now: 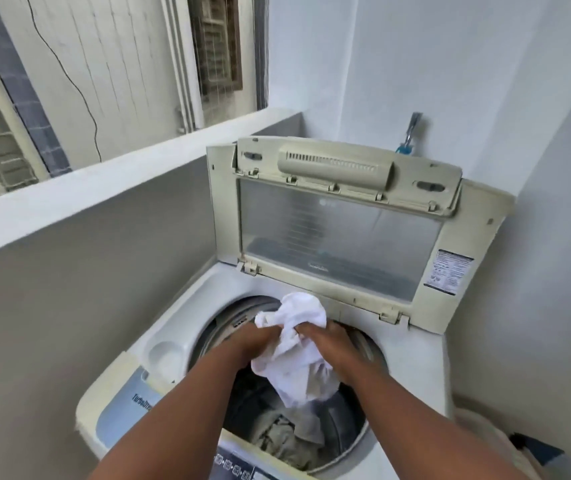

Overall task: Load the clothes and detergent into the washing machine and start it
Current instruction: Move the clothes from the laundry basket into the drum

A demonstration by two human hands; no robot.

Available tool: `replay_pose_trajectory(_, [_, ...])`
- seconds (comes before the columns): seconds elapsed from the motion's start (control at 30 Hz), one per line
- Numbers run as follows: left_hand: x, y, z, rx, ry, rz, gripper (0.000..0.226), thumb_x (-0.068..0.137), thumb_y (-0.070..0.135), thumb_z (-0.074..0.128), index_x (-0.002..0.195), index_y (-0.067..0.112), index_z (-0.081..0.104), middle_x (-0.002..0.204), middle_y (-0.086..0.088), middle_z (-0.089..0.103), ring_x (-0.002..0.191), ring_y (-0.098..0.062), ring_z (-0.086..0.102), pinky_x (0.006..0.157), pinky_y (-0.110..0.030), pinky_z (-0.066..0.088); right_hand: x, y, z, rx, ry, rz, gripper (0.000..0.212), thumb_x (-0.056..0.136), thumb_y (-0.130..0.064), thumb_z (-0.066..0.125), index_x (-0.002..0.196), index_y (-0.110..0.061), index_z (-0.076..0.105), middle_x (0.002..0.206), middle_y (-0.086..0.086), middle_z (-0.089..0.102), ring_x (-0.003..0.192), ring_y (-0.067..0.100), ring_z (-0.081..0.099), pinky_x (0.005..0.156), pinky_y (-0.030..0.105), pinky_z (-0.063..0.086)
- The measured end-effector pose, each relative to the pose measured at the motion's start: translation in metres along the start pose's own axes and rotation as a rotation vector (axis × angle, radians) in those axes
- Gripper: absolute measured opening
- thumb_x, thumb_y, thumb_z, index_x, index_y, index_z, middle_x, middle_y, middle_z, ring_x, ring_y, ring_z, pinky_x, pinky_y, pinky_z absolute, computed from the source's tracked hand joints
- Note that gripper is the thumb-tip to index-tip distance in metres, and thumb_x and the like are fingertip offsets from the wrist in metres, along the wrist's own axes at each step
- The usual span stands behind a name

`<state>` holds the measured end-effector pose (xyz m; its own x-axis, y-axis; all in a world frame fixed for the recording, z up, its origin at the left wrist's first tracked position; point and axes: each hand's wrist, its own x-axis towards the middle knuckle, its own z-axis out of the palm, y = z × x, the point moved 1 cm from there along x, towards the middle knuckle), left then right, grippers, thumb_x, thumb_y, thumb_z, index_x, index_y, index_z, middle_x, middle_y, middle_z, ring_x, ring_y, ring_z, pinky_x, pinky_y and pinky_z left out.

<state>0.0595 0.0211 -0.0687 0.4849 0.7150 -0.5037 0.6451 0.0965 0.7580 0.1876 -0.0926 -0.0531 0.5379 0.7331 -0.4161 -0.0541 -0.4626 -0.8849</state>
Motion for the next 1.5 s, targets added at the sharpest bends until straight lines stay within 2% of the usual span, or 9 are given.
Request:
replay_pose_trajectory(0.1, [0.010,-0.004,0.009,0.349,-0.066,-0.029,0.037,0.093,0.041,0.050,0.116,0.012,0.056,0.115,-0.009,0.059,0.109,-0.023,0.056,0.088,-0.033,0.042,0.027,0.027,0.004,-0.061,-0.039,0.091,0.043,0.076,-0.039,0.070,0.111,-0.014,0.066,0.103,0.006,0.070,0.088,0.019,0.065,0.063,0.026,0.048])
replay_pose_trajectory(0.23, [0.036,-0.024,0.025,0.576,-0.174,-0.091,0.031,0.093,0.041,0.046,0.105,0.013,0.053,0.113,-0.013,0.061,0.111,-0.027,0.057,0.078,-0.028,0.037,0.052,0.056,0.014,-0.186,-0.104,0.148,0.035,0.078,-0.034,0.067,0.103,-0.011,0.069,0.099,0.009,0.071,0.087,0.020,0.067,0.068,0.029,0.051])
replay_pose_trajectory(0.33, [0.057,-0.034,0.033,0.771,-0.292,-0.091,0.044,0.095,0.040,0.045,0.127,0.008,0.049,0.126,-0.010,0.055,0.117,-0.027,0.053,0.088,-0.031,0.038,0.065,0.071,0.022,-0.256,-0.117,0.186,0.028,0.081,-0.031,0.063,0.099,-0.011,0.070,0.100,0.010,0.071,0.089,0.022,0.066,0.065,0.028,0.048])
replay_pose_trajectory(0.47, [0.086,-0.047,0.045,0.923,-0.432,-0.111,0.034,0.092,0.037,0.048,0.117,0.014,0.053,0.116,-0.013,0.055,0.099,-0.024,0.051,0.081,-0.029,0.034,0.080,0.090,0.031,-0.334,-0.080,0.202,0.029,0.083,-0.028,0.059,0.102,-0.009,0.069,0.104,0.011,0.070,0.091,0.022,0.065,0.073,0.029,0.051])
replay_pose_trajectory(0.53, [0.095,-0.052,0.047,0.938,-0.465,-0.128,0.027,0.092,0.030,0.048,0.116,0.016,0.049,0.115,-0.008,0.054,0.102,-0.023,0.051,0.086,-0.029,0.037,0.082,0.094,0.035,-0.371,-0.095,0.188,0.032,0.083,-0.029,0.059,0.109,-0.013,0.068,0.111,0.008,0.068,0.099,0.020,0.064,0.082,0.030,0.051])
replay_pose_trajectory(0.67, [0.107,-0.066,0.040,0.908,-0.367,-0.194,0.076,0.087,0.054,0.053,0.147,0.012,0.032,0.147,-0.009,0.042,0.132,-0.027,0.044,0.108,-0.038,0.036,0.081,0.097,0.040,-0.475,-0.175,0.195,0.063,0.079,-0.041,0.066,0.138,-0.026,0.048,0.136,0.000,0.052,0.124,0.021,0.051,0.095,0.026,0.039])
replay_pose_trajectory(0.8, [0.113,-0.071,0.031,0.890,-0.309,-0.189,0.108,0.080,0.064,0.058,0.153,0.011,-0.001,0.158,-0.015,0.018,0.143,-0.033,0.025,0.116,-0.043,0.026,0.101,0.133,0.040,-0.636,-0.163,0.235,0.094,0.056,-0.070,0.061,0.139,-0.031,0.040,0.139,0.001,0.053,0.124,0.026,0.053,0.097,0.037,0.047])
replay_pose_trajectory(0.93, [0.105,-0.062,0.023,0.898,-0.318,-0.095,0.105,0.084,0.062,0.055,0.152,0.017,-0.011,0.160,-0.016,0.002,0.146,-0.036,0.013,0.118,-0.046,0.019,0.062,0.088,0.037,-0.829,-0.106,0.171,0.087,0.071,-0.053,0.065,0.146,-0.021,0.034,0.147,0.009,0.044,0.130,0.031,0.045,0.107,0.041,0.040])
replay_pose_trajectory(1.5, [-0.009,-0.002,0.061,0.902,-0.338,0.216,0.099,0.084,0.065,0.051,0.153,0.024,-0.006,0.161,-0.010,-0.009,0.147,-0.035,0.001,0.120,-0.048,0.011,-0.060,0.051,-0.024,-1.122,0.094,0.078,0.088,0.079,-0.058,0.059,0.150,-0.023,0.019,0.151,0.011,0.035,0.139,0.034,0.027,0.109,0.047,0.030])
